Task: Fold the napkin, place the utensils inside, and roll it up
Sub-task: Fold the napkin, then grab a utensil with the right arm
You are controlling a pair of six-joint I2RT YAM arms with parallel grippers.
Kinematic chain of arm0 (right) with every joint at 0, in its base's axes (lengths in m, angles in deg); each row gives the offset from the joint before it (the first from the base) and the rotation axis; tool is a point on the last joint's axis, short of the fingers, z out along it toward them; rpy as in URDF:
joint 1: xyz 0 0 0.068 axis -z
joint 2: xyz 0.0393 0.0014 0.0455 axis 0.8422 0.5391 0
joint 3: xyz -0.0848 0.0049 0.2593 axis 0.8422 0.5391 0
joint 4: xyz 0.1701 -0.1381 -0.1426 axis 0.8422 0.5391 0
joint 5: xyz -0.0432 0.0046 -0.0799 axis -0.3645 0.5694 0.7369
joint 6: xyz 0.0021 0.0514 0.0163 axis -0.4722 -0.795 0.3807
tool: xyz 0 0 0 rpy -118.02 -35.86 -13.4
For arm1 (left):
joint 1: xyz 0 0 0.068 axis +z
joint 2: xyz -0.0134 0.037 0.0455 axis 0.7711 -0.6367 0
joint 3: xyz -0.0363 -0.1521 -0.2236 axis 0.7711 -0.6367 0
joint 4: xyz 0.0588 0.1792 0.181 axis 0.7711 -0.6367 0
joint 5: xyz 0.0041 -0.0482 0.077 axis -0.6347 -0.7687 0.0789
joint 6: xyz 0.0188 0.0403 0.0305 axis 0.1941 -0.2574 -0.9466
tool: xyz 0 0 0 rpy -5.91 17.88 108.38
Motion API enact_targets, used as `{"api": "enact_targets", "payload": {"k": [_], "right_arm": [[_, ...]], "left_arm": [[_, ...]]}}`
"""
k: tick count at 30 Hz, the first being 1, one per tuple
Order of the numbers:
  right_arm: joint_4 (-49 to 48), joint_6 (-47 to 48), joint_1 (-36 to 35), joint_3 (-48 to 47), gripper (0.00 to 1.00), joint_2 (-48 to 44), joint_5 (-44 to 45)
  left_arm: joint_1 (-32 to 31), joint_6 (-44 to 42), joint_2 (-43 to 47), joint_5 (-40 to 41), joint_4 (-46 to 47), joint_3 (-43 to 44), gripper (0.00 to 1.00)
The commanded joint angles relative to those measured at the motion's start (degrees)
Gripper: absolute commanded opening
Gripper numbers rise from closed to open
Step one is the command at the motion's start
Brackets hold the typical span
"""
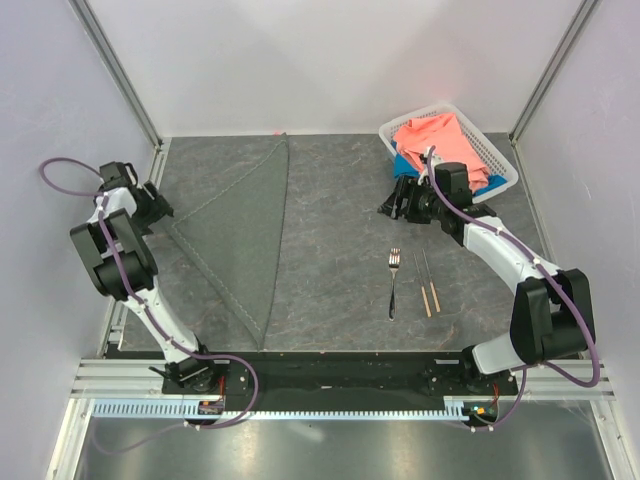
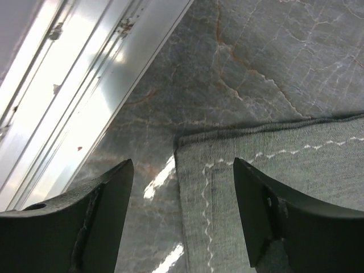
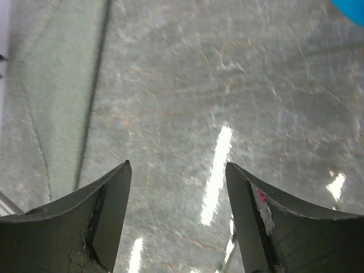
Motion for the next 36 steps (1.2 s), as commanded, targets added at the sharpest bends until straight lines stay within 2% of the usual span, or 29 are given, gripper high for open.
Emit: {"api": "enact_targets", "payload": {"k": [1,5,9,13,18,23,26,29,36], "right_arm": [[5.8,4.0,0.1,1.7,0.76,-3.5,2.3],[10.5,4.9,-0.2,4.9,0.76,-5.7,7.1],[14.0,5.0,-1.2,8.0,0.75,-8.2,11.0],[16.9,5.3,-3.6,10.2,0.72,-7.2,14.6],[20.3,2.9,-9.0,11.3,0.67,-5.1,17.2],[21.3,-0.5,-13.3,10.2,0.63,-1.5,19.7],[21.8,-1.8,-15.8,8.7,0.47,2.2,19.9],[22.0,-3.1,-16.6,8.1,0.42,4.4,21.7],[22.6,-3.5,-16.8,7.8,0.42,6.0,24.2]], "left_arm": [[0.8,3.2,11.8,1.4,-0.1,-3.0,0.79],[-3.8,4.8,22.3,-0.3,2.5,-9.4,0.79],[-17.0,2.3,33.0,2.6,2.9,-13.2,0.79],[-23.0,3.1,39.5,-2.9,2.2,-17.1,0.79],[-24.2,2.2,44.9,-5.9,1.9,-24.6,0.78],[-24.2,0.8,48.2,-5.7,0.7,-24.3,0.78],[-24.2,0.5,48.6,-7.2,0.7,-24.4,0.78],[-24.1,0.7,49.1,-8.0,0.6,-24.6,0.79],[-24.2,0.8,49.1,-9.3,0.5,-24.4,0.79]]}}
